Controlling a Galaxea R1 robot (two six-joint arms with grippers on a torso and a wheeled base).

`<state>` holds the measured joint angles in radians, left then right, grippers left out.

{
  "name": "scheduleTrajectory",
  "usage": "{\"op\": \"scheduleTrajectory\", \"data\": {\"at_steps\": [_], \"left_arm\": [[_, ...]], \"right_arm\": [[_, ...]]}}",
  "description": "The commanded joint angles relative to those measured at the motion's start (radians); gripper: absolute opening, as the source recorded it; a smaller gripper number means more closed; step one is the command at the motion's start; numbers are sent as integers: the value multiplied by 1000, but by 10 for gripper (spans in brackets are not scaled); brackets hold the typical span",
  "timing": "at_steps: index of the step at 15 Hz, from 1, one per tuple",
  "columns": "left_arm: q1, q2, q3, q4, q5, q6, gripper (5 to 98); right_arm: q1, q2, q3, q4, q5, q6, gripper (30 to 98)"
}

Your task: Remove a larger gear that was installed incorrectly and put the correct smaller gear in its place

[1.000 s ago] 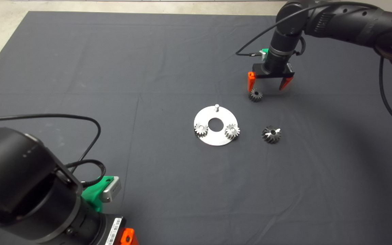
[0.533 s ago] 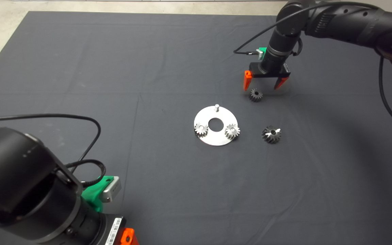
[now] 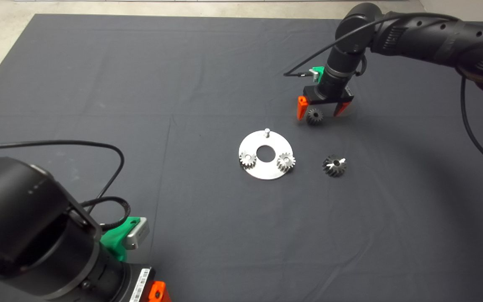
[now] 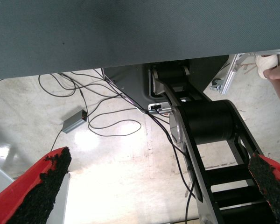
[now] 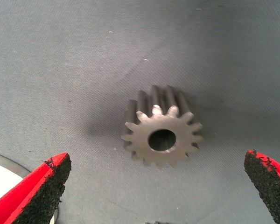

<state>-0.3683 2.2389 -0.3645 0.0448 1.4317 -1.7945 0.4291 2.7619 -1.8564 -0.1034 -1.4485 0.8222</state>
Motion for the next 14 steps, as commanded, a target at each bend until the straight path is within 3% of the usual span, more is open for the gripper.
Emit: {"op": "scheduleTrajectory", "data": {"at_steps": [1, 3, 8, 14], "left_arm": [[-5, 0, 12, -19, -2, -3, 981], [-5, 0, 12, -19, 0, -3, 981], [-5, 0, 12, -19, -1, -3, 981], [-5, 0, 12, -19, 0, -3, 981]], "right_arm": [[16, -3, 4, 31, 20, -12, 980], [16, -1, 4, 31, 22, -14, 980], [14, 0, 4, 30, 70, -34, 980], [11, 2, 2, 21, 79, -34, 980]]}}
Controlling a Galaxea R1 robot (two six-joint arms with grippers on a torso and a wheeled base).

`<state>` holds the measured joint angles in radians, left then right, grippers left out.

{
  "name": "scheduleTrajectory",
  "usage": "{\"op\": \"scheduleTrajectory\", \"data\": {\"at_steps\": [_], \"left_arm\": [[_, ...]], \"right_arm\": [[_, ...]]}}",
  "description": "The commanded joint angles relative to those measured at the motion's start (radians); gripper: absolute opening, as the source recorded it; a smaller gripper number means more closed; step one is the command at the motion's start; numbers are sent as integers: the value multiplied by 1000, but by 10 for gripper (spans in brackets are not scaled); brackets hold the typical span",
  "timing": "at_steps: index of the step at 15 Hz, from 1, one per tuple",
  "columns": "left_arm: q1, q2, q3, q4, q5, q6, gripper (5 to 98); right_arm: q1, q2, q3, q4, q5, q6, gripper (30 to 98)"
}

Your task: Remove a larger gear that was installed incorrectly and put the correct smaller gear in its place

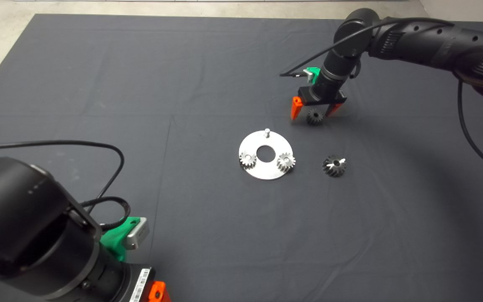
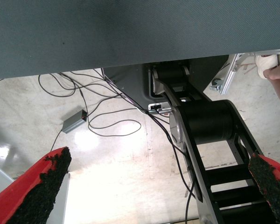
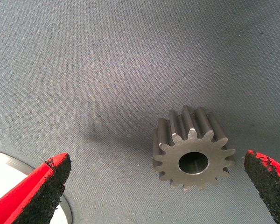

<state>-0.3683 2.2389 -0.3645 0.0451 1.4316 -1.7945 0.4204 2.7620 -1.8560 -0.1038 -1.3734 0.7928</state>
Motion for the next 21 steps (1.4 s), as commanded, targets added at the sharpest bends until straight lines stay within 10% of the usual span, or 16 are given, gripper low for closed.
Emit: {"op": "scheduleTrajectory", "data": {"at_steps": [1, 21], "left_arm": [[-5, 0, 12, -19, 0, -3, 981], [-5, 0, 12, -19, 1, -3, 981]], "right_arm": [[12, 0, 1, 18, 4, -4, 980], [11, -6, 0, -131, 2, -4, 978]]}}
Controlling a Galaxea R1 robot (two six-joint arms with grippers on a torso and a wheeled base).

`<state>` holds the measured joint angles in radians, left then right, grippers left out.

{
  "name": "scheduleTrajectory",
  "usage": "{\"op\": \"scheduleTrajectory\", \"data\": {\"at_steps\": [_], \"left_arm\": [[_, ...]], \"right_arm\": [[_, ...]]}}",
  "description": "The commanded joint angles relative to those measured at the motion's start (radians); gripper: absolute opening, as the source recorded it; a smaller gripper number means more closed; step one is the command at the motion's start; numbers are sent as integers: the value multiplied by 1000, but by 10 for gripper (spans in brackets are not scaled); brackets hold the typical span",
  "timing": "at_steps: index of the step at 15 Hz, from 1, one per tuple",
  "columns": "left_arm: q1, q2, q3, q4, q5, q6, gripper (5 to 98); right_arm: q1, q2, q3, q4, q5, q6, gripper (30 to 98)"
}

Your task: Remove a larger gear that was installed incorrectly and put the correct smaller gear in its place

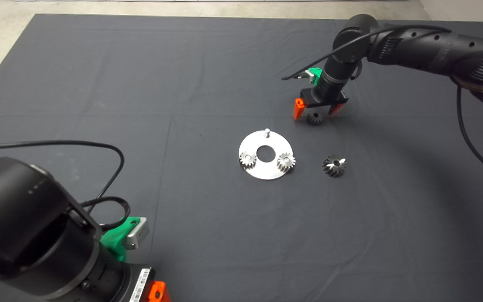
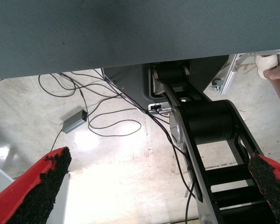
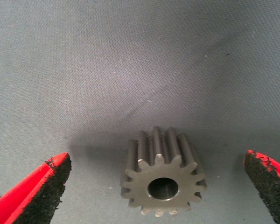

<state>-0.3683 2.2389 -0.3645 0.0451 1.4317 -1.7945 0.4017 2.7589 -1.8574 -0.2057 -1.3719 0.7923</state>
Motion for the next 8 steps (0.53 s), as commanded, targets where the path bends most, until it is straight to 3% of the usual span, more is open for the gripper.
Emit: {"op": "scheduleTrajectory", "data": {"at_steps": [1, 4, 8], "left_arm": [[-5, 0, 12, -19, 1, -3, 981], [-5, -1, 12, -19, 1, -3, 981], [-5, -1, 12, -19, -2, -3, 981]], "right_arm": [[29, -4, -1, -29, 1, -2, 954], [28, -3, 0, -29, 1, -2, 948], [25, -5, -2, -29, 1, -2, 891]]}}
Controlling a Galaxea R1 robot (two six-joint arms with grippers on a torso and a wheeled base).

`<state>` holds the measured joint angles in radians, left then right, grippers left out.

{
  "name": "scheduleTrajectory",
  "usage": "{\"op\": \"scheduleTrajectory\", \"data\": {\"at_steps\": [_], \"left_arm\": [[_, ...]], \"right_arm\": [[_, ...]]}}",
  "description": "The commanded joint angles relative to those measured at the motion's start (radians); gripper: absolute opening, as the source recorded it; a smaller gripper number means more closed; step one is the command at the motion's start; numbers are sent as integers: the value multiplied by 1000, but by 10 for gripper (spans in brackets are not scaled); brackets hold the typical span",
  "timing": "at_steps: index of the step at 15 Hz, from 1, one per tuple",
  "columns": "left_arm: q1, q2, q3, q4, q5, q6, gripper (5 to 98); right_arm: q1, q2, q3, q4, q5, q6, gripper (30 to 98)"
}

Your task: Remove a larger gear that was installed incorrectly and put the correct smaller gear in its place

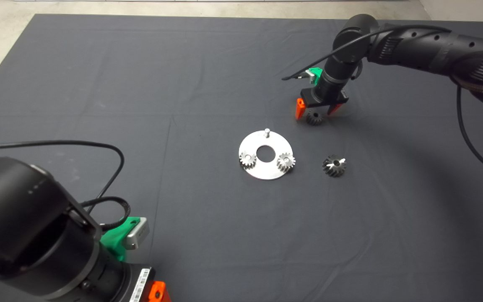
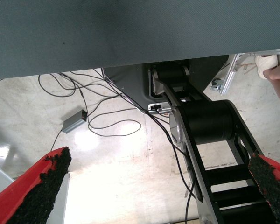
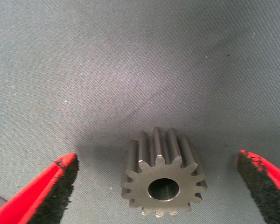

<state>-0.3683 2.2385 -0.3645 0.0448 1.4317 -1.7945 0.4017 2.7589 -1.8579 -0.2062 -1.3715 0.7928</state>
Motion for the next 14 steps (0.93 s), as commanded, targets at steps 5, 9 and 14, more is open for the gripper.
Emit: {"op": "scheduleTrajectory", "data": {"at_steps": [5, 9, 14], "left_arm": [[-5, -1, 12, -19, -2, -3, 981], [-5, 0, 12, -19, -1, -3, 981], [-5, 0, 12, -19, -2, -3, 981]], "right_arm": [[25, -23, -6, -27, 2, 3, 805], [23, -24, -6, -27, 2, 5, 760], [23, -26, 1, -25, 2, 5, 699]]}}
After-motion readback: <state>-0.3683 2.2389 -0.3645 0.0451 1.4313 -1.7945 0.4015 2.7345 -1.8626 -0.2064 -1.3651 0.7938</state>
